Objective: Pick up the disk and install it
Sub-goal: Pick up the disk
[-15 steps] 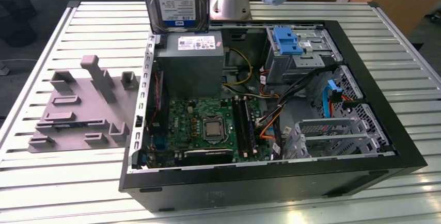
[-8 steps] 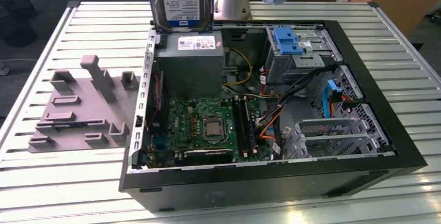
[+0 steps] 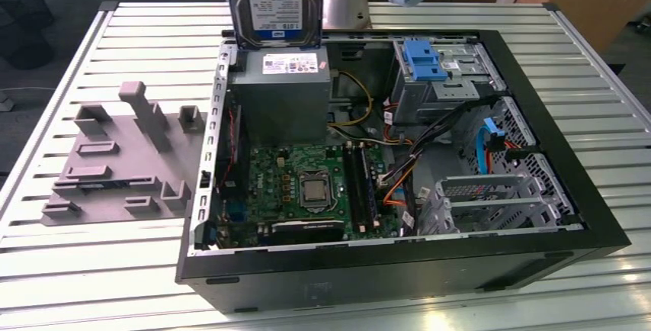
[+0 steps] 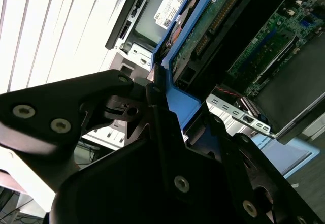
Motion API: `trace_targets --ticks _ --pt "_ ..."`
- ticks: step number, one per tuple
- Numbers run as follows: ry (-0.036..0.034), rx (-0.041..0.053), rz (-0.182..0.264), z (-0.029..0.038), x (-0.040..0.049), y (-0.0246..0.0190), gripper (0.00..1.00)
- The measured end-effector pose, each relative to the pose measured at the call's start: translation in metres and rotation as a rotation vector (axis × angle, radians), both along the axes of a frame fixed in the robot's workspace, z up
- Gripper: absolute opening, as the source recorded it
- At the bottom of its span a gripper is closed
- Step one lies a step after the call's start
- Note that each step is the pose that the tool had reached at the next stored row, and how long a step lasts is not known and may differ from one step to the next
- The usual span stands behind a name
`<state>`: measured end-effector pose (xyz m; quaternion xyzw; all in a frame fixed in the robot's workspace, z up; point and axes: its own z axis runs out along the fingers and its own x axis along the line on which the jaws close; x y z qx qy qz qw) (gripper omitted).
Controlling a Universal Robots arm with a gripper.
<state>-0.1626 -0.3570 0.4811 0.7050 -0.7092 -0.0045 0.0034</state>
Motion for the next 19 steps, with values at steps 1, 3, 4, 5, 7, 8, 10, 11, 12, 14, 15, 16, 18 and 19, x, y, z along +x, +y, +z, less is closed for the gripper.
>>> trace_targets --ticks 1,3,4,5,7,8,10,11,12,14,15,16,18,19 --pt "0.0000 0.0000 0.000 0.0000 0.0012 0.0000 0.36" --pt "0.0000 0.0000 0.000 0.0000 0.0034 0.0000 0.36" --pt "0.0000 0.0000 0.000 0.0000 0.0045 0.0000 0.36" --pt "-0.0001 0.0000 0.000 0.0000 0.0055 0.0000 0.36" --pt "0.0000 0.0000 0.000 0.0000 0.0078 0.0000 0.36" --pt "0.0000 0.0000 0.000 0.0000 0.0087 0.0000 0.36" --pt "0.0000 0.0000 0.000 0.0000 0.0104 0.0000 0.36" --pt "0.0000 0.0000 0.000 0.0000 0.0114 0.0000 0.36" --pt "-0.0001 0.0000 0.000 0.0000 0.0124 0.0000 0.36" --pt "0.0000 0.0000 0.000 0.0000 0.0143 0.0000 0.36" --pt "0.0000 0.0000 0.000 0.0000 0.0152 0.0000 0.36" --pt "0.0000 0.0000 0.000 0.0000 0.0161 0.0000 0.36" --pt "0.0000 -0.0001 0.000 0.0000 0.0166 0.0000 0.36" --pt "-0.0001 0.0001 0.000 0.0000 0.0166 0.0000 0.36"
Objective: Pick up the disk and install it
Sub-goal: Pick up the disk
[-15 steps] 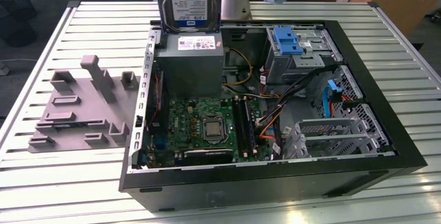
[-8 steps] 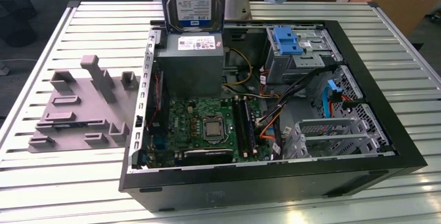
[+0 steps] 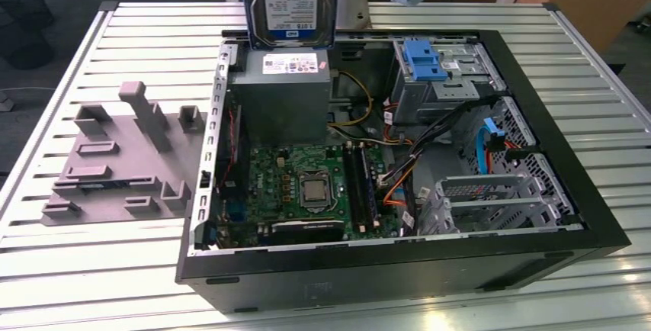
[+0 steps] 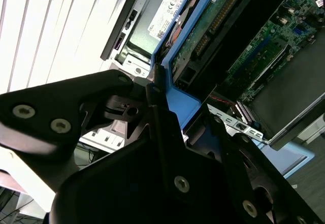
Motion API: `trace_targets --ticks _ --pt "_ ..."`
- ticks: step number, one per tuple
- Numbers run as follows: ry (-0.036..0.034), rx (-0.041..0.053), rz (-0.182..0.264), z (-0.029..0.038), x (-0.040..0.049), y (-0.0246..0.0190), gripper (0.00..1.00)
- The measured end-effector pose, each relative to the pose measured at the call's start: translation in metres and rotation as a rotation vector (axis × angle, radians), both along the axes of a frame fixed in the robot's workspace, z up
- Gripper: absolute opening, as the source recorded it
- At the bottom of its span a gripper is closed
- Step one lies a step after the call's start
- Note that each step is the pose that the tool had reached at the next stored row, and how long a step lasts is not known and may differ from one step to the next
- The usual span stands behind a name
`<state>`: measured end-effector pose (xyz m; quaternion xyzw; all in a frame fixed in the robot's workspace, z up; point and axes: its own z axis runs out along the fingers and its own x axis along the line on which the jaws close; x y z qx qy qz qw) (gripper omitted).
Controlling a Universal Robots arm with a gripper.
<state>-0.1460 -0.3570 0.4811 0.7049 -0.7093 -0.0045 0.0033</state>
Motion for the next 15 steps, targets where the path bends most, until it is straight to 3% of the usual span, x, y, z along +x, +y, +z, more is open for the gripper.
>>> trace_targets --ticks 8,15 --pt "0.0000 -0.0013 0.000 0.0000 0.0003 -0.0014 0.36" --pt "0.0001 -0.0084 -0.005 -0.0001 0.0002 -0.0133 0.36"
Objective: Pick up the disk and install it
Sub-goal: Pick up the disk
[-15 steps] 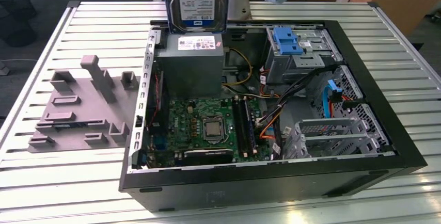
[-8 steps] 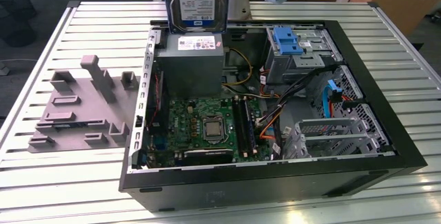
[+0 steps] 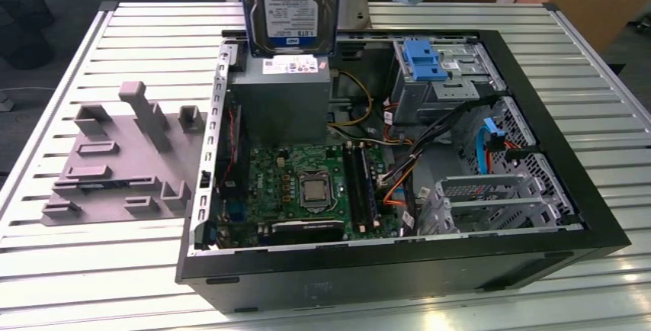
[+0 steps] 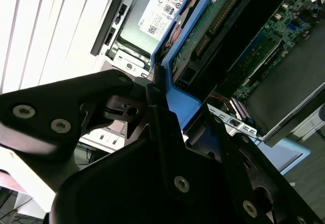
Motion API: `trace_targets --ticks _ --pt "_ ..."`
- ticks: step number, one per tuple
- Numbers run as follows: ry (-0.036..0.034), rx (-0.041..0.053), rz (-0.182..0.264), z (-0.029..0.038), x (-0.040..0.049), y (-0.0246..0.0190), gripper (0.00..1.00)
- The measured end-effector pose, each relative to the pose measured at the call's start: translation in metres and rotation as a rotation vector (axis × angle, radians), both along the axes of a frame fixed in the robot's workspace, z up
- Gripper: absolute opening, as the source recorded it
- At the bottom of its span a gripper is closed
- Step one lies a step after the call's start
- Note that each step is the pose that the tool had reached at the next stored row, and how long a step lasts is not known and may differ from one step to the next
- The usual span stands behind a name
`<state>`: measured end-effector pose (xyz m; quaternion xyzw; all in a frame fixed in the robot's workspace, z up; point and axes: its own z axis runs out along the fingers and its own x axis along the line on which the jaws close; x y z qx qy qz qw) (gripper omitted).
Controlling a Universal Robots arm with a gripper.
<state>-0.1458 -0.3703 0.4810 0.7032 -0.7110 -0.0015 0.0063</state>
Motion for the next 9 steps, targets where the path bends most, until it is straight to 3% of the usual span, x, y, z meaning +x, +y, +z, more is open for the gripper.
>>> trace_targets --ticks 4,9 --pt "-0.0001 0.0001 -0.016 -0.0001 0.0004 -0.0028 0.36" --pt "-0.0001 0.0000 -0.018 -0.0001 0.0069 -0.0031 0.36"
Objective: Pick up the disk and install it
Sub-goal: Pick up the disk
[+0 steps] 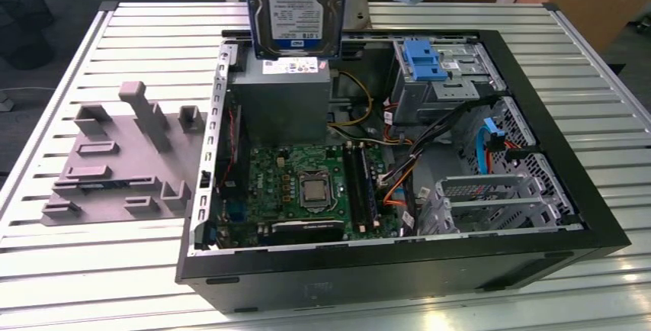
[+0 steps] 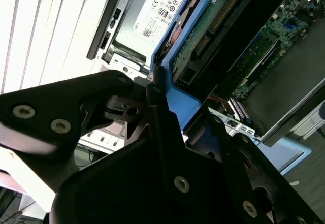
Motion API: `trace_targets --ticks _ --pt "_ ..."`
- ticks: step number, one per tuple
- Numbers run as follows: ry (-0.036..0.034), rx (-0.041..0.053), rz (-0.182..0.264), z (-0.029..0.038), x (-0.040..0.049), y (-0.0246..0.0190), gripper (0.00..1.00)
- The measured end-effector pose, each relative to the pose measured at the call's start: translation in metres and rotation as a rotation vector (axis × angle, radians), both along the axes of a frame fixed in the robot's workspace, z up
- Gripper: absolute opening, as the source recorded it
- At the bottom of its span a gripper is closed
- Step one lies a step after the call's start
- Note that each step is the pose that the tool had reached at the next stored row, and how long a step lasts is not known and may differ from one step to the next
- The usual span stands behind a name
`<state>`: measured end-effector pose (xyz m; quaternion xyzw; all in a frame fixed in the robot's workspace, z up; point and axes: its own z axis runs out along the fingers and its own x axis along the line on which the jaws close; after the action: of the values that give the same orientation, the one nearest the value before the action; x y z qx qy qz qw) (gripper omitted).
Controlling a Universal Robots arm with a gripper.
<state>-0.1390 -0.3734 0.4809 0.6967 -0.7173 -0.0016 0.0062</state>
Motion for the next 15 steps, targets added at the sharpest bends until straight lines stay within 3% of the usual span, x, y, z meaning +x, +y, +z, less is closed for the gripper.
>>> trace_targets --ticks 15 --pt "0.0001 0.0000 0.000 0.0000 0.0249 0.0000 0.36"
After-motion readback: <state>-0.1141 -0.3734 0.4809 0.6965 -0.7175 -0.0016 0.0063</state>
